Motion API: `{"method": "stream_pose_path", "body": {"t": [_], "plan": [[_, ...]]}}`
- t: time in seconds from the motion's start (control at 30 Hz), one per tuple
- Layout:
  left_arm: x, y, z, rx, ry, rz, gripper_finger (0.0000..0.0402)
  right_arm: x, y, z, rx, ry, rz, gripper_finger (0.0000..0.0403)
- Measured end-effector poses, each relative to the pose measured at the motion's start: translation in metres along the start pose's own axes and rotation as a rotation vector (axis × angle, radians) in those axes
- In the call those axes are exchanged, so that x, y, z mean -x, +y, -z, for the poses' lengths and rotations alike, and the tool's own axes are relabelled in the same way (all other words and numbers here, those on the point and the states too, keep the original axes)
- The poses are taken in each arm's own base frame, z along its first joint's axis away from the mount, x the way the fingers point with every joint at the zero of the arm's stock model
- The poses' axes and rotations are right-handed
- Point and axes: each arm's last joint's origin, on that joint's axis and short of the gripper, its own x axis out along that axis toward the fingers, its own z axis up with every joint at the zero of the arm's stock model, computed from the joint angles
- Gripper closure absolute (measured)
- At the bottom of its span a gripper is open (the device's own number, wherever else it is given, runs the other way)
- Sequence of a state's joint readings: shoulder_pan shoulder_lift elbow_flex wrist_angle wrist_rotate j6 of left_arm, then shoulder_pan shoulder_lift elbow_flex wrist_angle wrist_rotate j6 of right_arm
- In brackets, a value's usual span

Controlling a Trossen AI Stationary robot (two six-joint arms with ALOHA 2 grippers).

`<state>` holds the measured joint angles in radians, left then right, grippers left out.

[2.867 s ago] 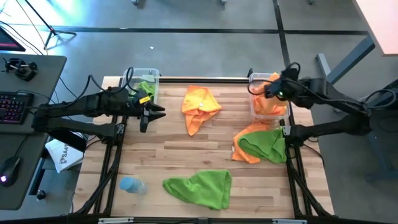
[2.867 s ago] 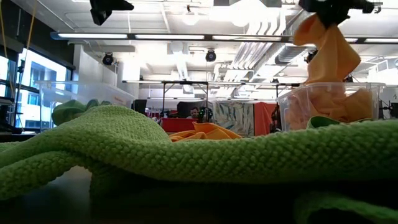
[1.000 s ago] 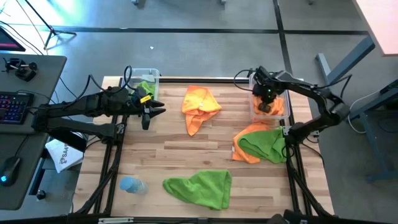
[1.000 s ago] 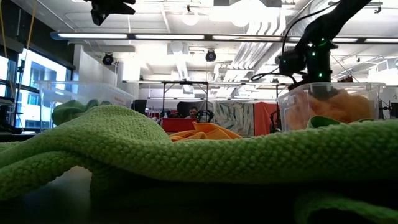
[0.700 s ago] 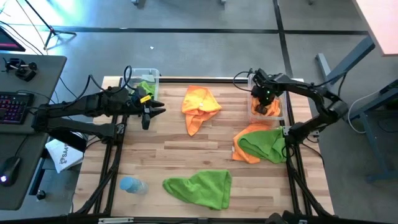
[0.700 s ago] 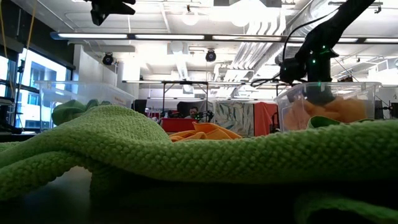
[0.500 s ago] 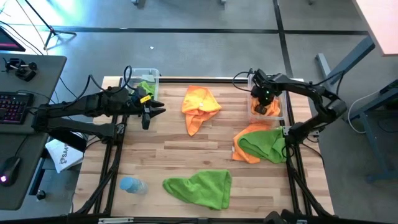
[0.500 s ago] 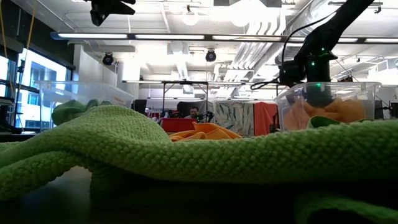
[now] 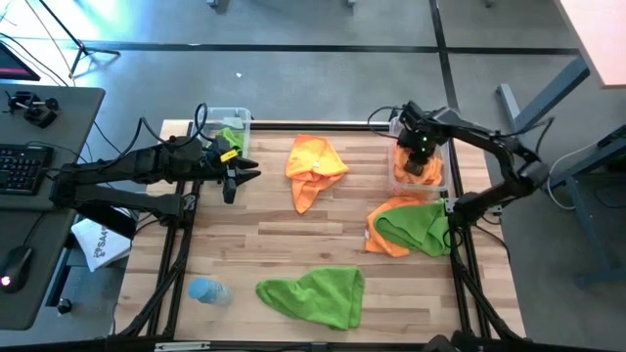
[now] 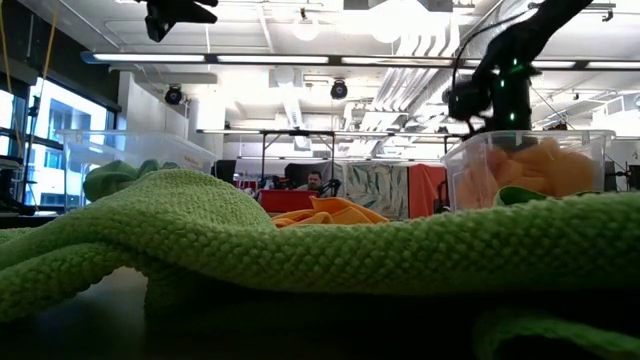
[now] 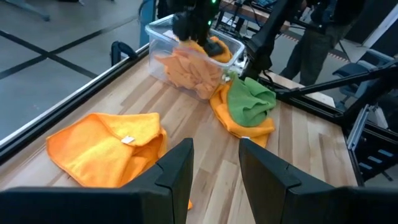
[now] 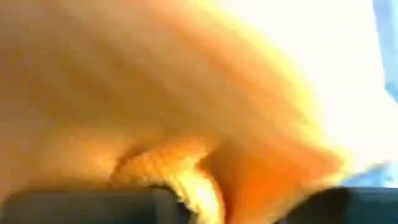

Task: Sort microfiber towel by color & place in baskets
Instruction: Put the orange microfiber towel into the right transparent bin, then put the green microfiber towel into the left transparent bin

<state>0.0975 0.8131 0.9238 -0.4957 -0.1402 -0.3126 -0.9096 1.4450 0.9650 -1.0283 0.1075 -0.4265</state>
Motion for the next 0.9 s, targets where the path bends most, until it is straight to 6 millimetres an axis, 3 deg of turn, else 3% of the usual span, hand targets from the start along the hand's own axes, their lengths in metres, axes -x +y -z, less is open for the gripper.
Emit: {"method": "stream_pose_path", "body": {"t": [0.3, 0.67, 0.77, 0.9], "plan": [[0.0, 0.0, 0.0, -0.026, 0.001, 0.002, 0.0284, 0.074, -0.004, 0.011, -0.113, -0.039, 0.017, 0.0223], [0.0, 0.0, 0.0, -0.026, 0.001, 0.003, 0.0284, 0.158, -0.008, 0.031, -0.266, -0.136, 0.171, 0.0218], [0.0, 0.0, 0.0, -0.026, 0.001, 0.003, 0.0284, 0.169, -0.006, 0.035, -0.326, -0.135, 0.157, 0.0238], [0.0, 0.0, 0.0, -0.027, 0.001, 0.003, 0.0284, 0.176, 0.008, 0.035, -0.346, -0.179, 0.106, 0.0322]]}}
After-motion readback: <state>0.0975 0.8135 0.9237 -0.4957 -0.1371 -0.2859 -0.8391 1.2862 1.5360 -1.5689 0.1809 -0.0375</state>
